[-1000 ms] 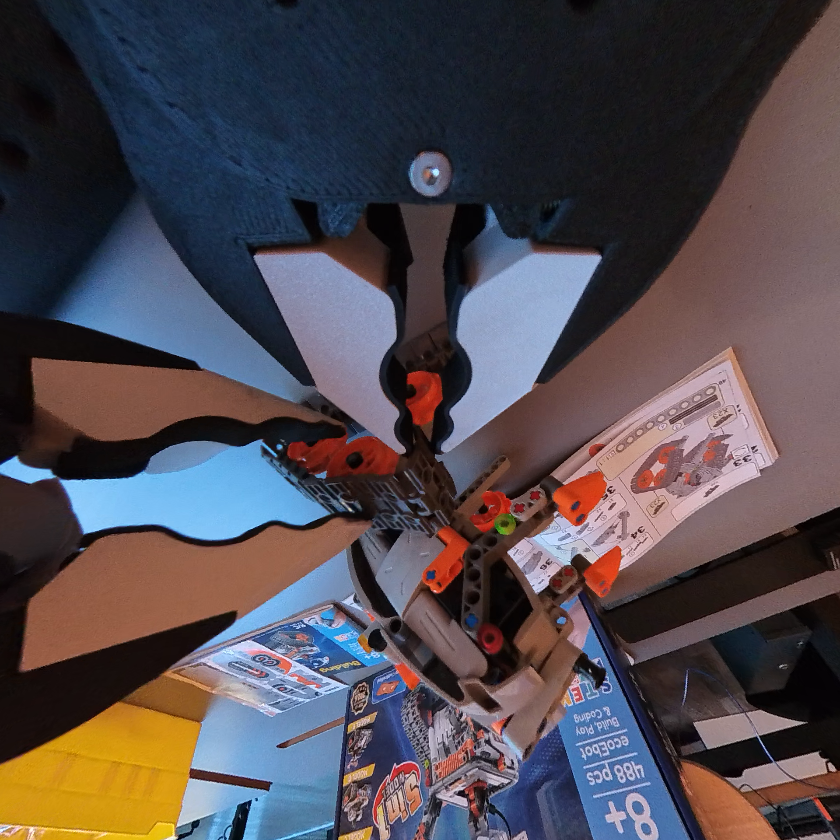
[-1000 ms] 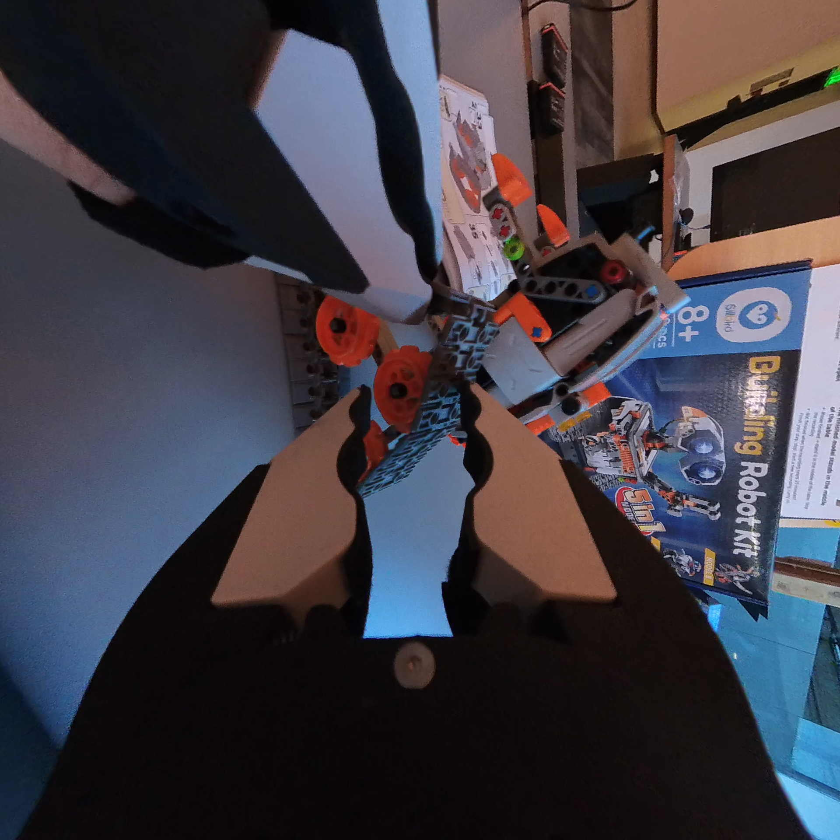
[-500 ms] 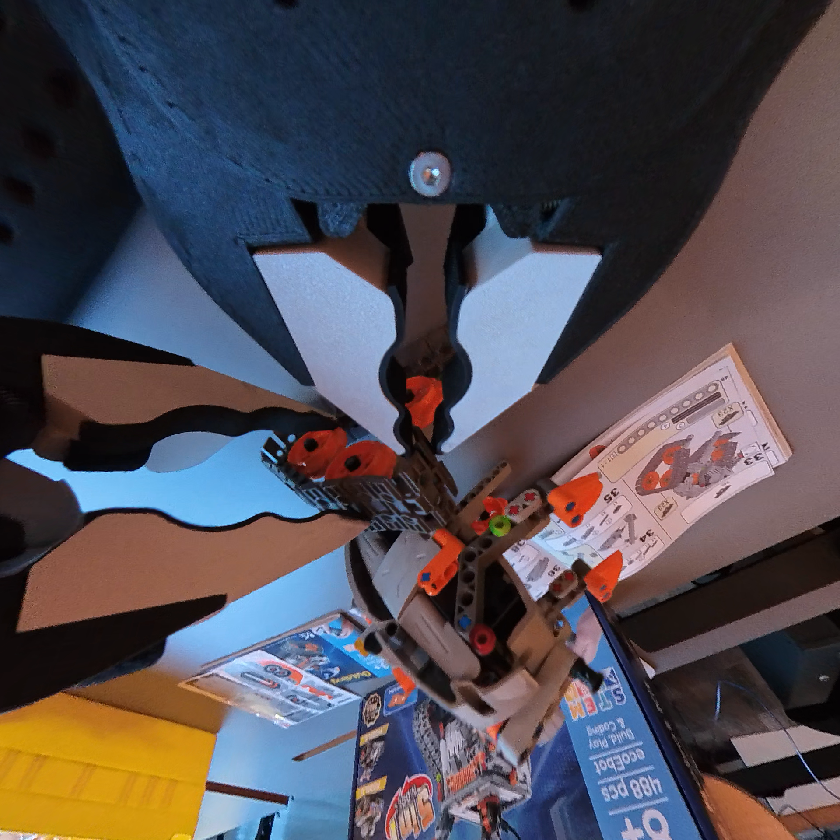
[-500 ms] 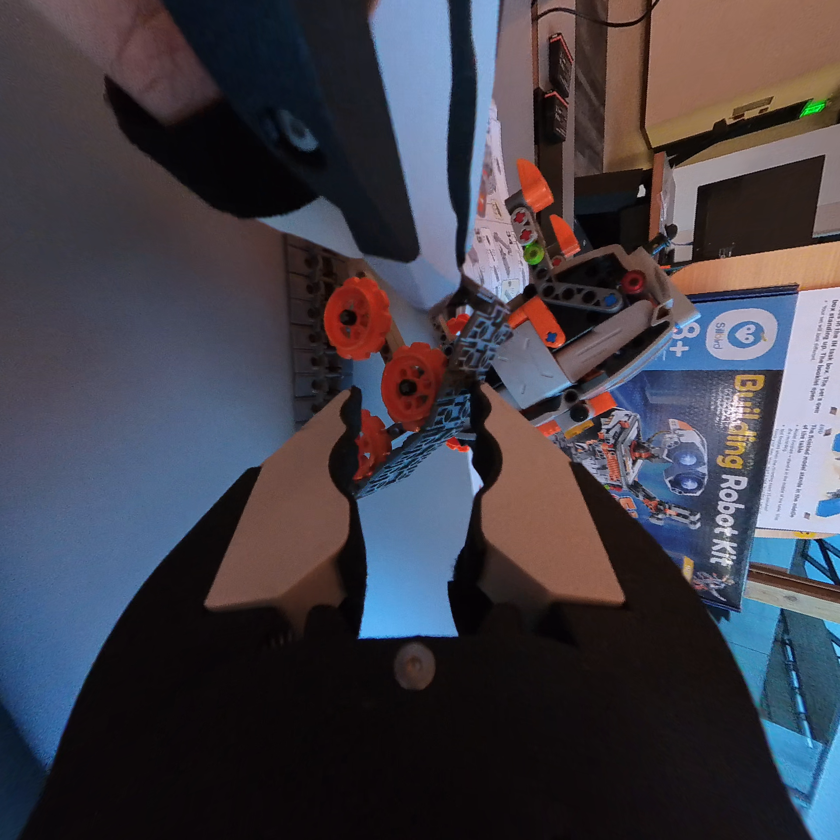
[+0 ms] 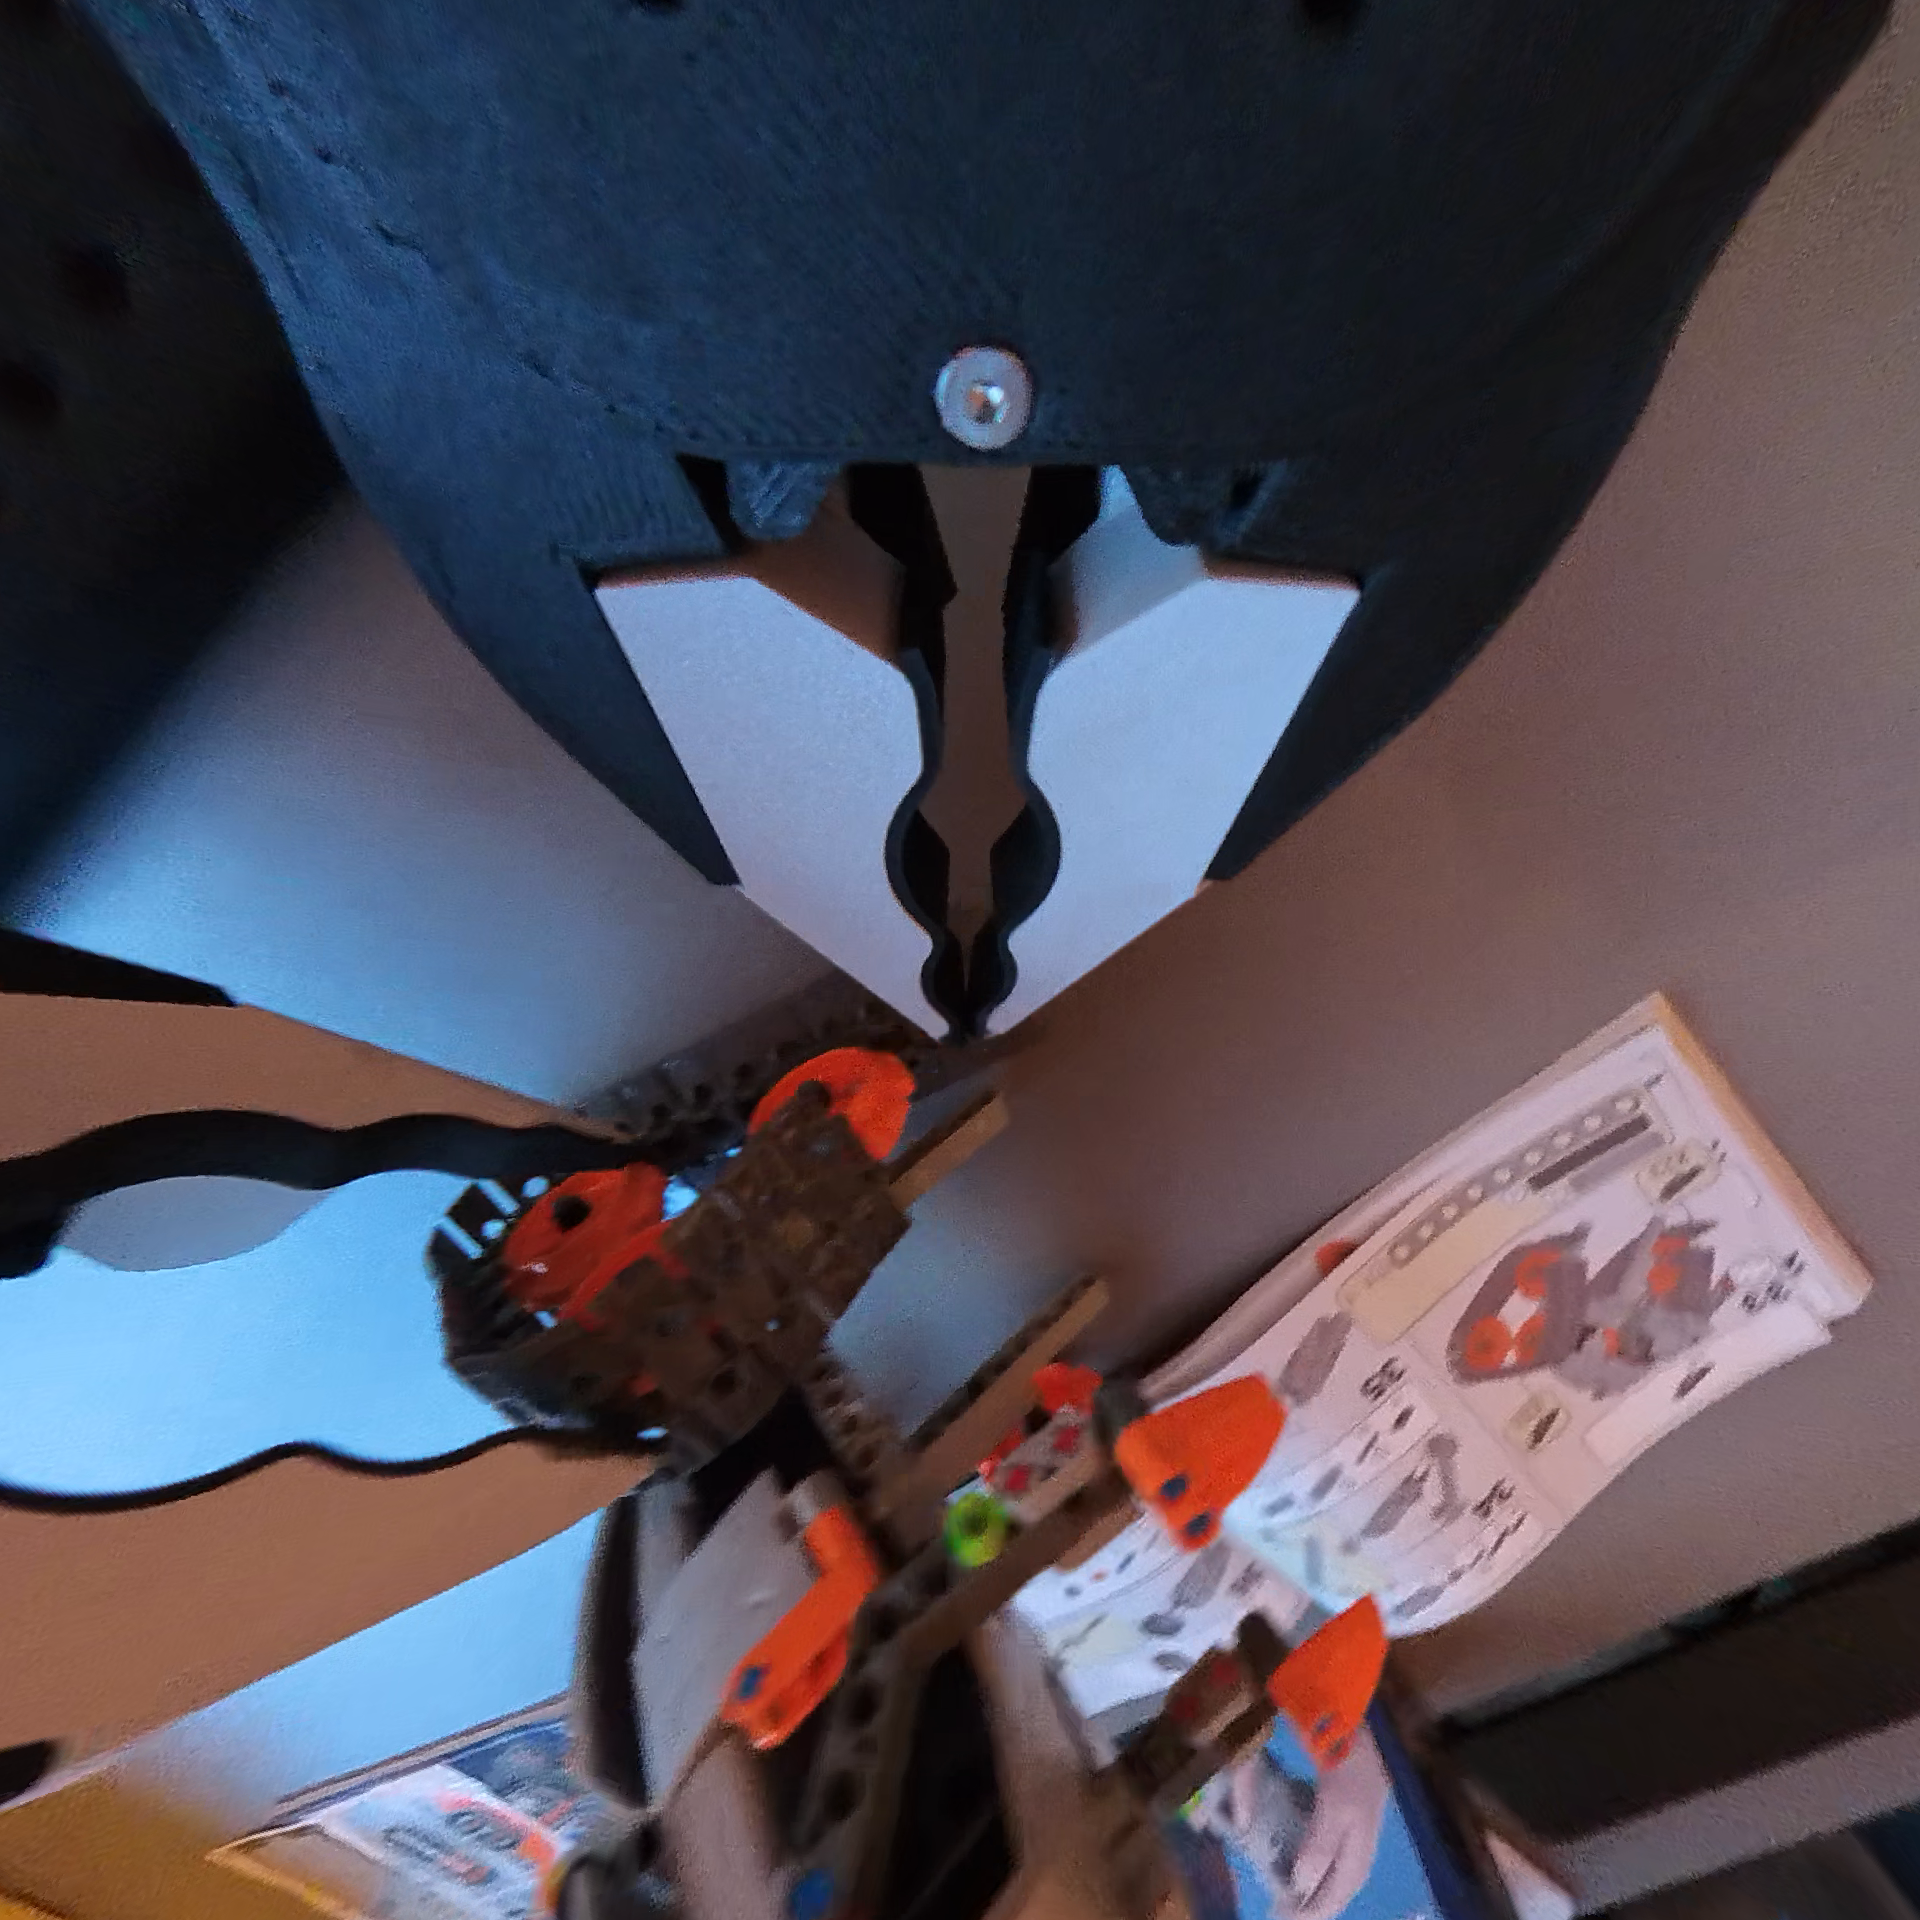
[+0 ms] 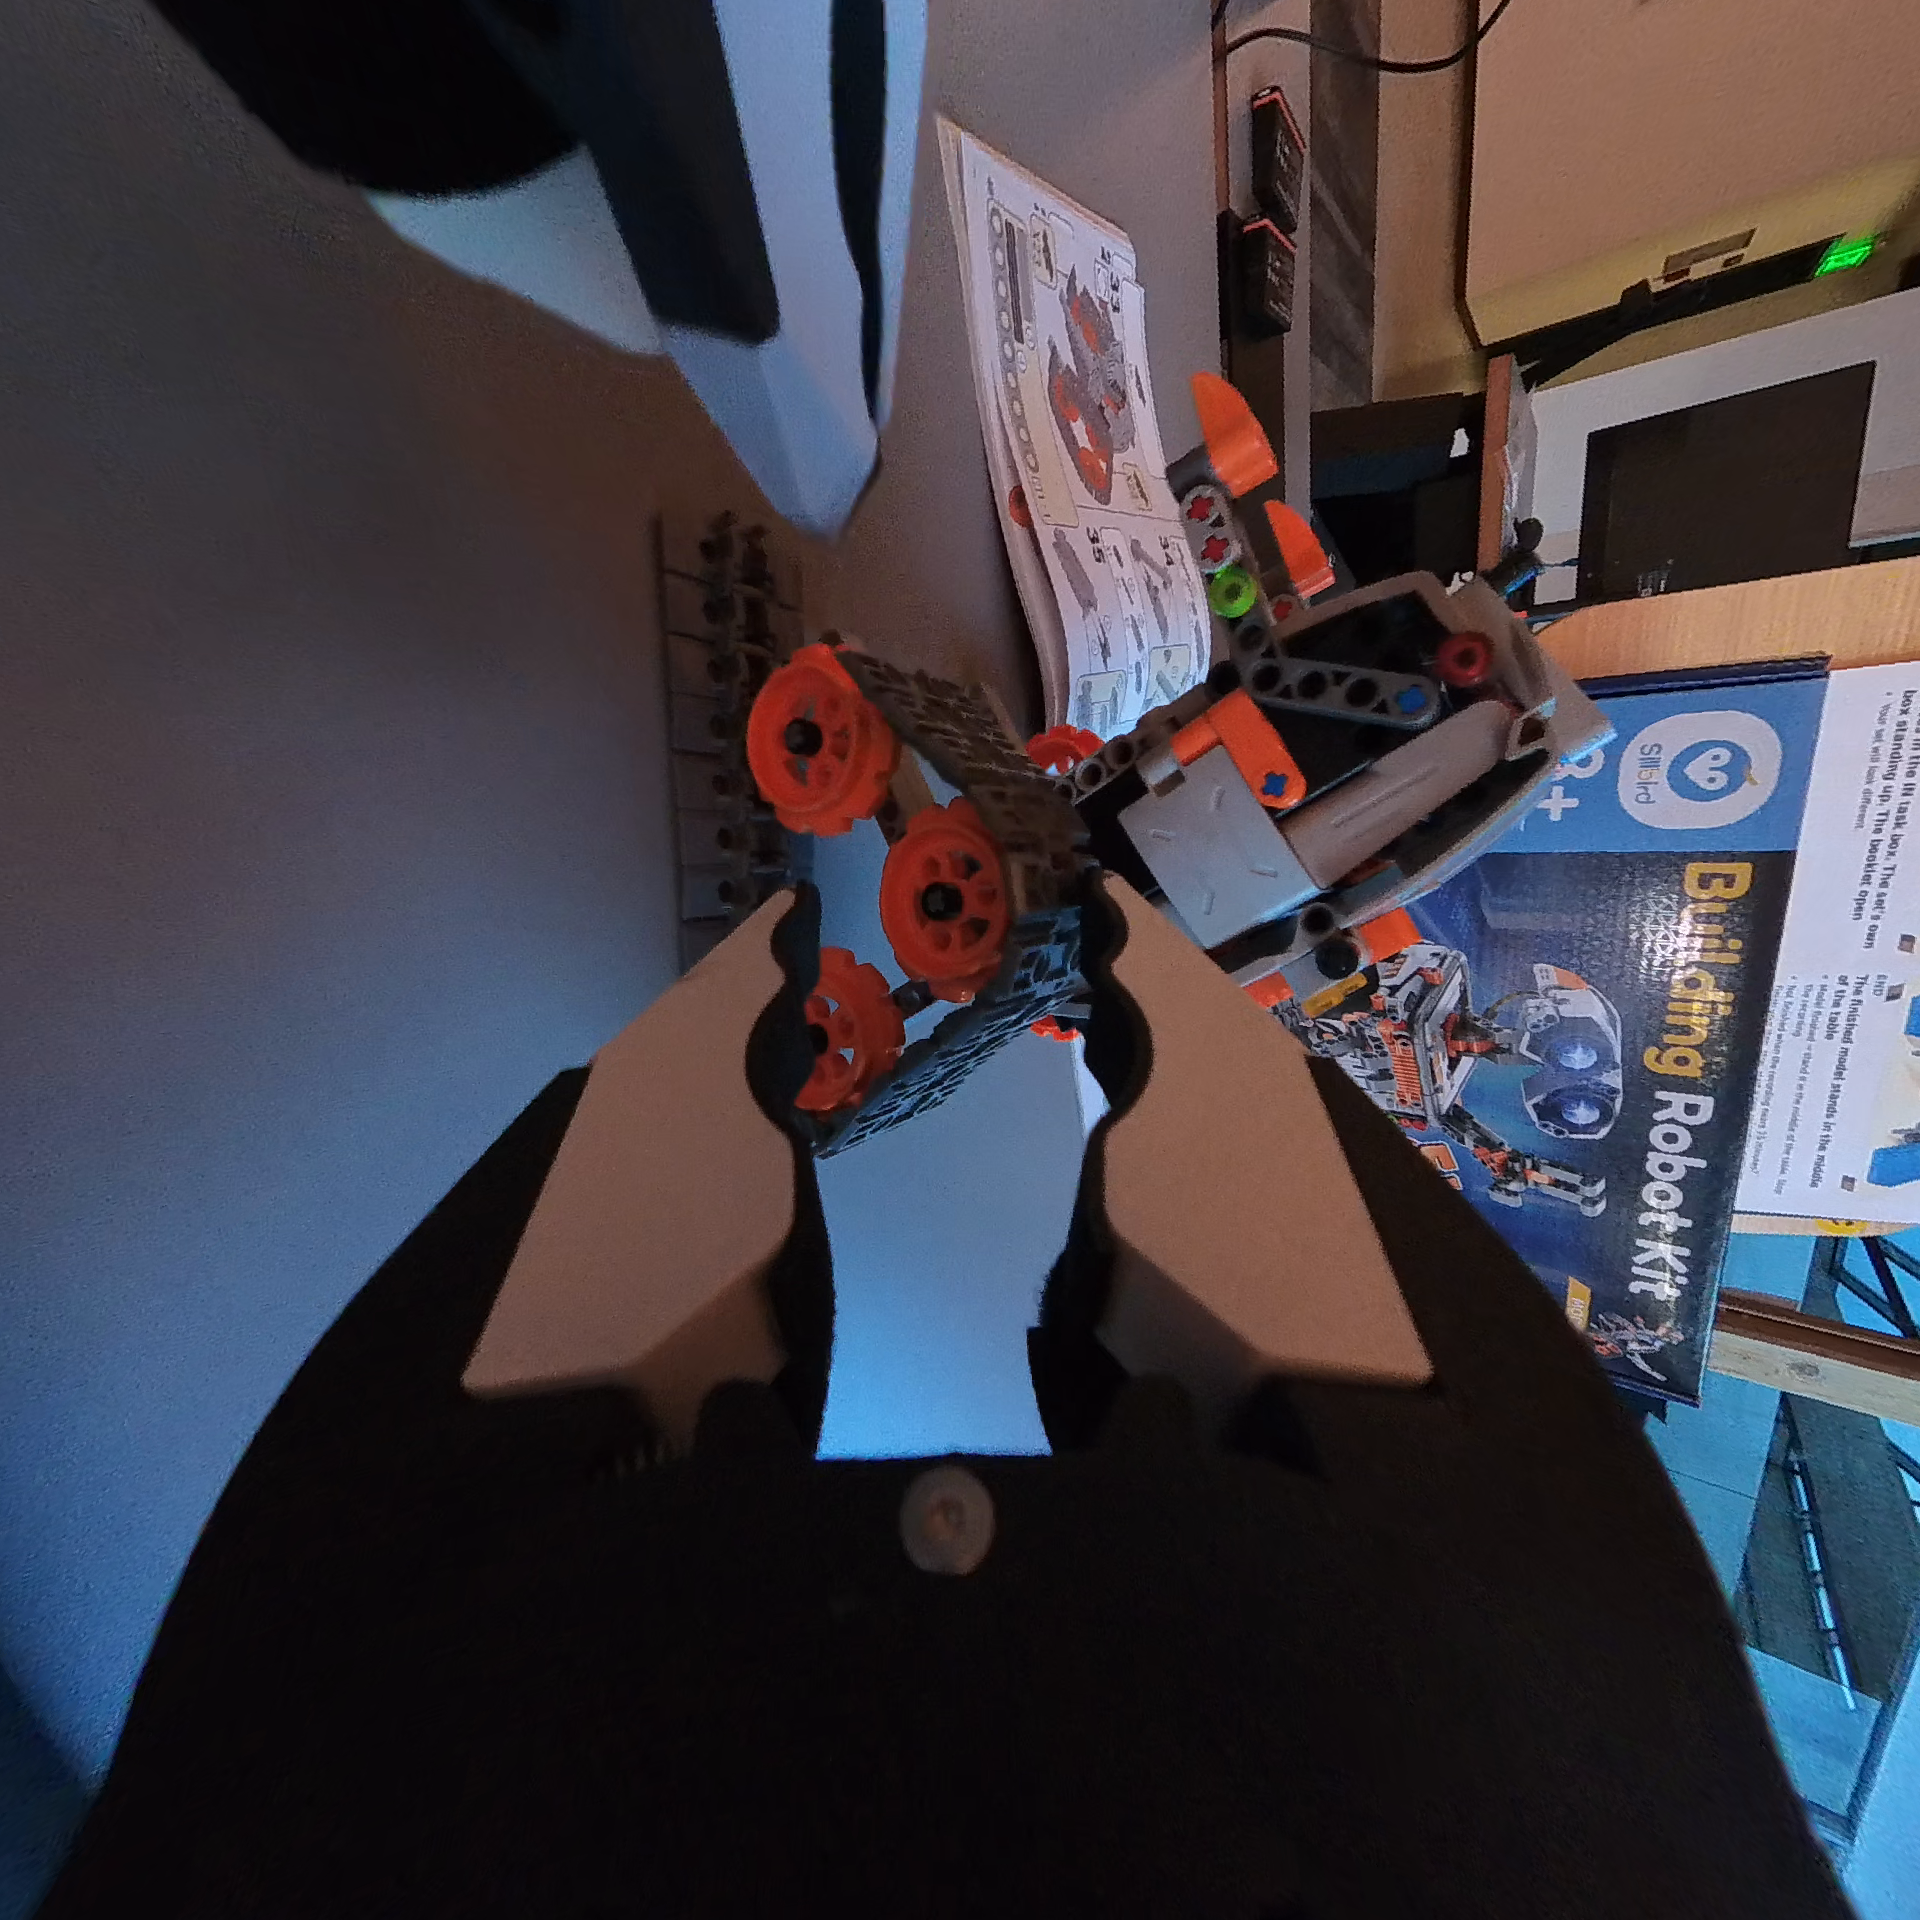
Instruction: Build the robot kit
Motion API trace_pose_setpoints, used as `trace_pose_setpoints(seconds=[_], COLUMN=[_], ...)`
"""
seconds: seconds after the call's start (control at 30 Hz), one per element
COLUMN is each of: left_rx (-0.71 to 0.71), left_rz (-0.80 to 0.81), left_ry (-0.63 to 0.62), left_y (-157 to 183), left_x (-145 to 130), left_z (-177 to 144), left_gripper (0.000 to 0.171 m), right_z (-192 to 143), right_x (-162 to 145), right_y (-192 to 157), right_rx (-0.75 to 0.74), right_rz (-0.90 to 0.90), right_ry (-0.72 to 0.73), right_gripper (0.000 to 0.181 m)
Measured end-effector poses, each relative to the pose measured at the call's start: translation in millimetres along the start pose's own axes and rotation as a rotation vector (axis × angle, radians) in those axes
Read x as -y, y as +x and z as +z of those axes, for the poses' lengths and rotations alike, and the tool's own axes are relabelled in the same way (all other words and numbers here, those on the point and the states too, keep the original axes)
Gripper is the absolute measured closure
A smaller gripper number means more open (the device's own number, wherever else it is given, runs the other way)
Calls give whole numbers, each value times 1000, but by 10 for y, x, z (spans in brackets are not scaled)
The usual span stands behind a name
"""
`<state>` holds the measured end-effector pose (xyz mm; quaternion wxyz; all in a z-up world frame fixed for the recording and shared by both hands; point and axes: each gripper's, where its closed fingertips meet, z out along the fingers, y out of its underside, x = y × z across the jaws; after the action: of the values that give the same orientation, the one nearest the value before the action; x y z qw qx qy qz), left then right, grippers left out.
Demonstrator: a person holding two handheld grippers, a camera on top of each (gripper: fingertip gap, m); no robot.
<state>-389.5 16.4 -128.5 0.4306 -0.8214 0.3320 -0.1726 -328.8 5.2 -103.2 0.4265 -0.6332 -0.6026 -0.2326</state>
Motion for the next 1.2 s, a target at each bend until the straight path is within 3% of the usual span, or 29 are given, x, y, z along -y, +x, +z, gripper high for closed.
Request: trace_pose_setpoints(seconds=[0.2, 0.33, 0.83, 1.07, 1.2], left_rx=[-40, -86, -122, -127, -129], left_rz=[-220, -325, -252, -248, -227], left_ry=[-137, -140, -153, -155, -155], left_y=[-153, -159, -24, -7, 14], left_x=[-313, -345, -324, -323, -318], left_z=[50, 55, 103, 103, 110], left_gripper=[167, 163, 163, 163, 163], right_z=[-12, -16, -61, -130, -241], right_x=[-40, -64, -187, -236, -172], right_y=[7, 4, 43, 160, 285], right_rx=[6, 1, -8, -65, -43], right_rz=[-25, -38, 62, 19, 139], right_ry=[-16, -24, 0, 18, 101], right_gripper=[132, 131, 132, 134, 134])
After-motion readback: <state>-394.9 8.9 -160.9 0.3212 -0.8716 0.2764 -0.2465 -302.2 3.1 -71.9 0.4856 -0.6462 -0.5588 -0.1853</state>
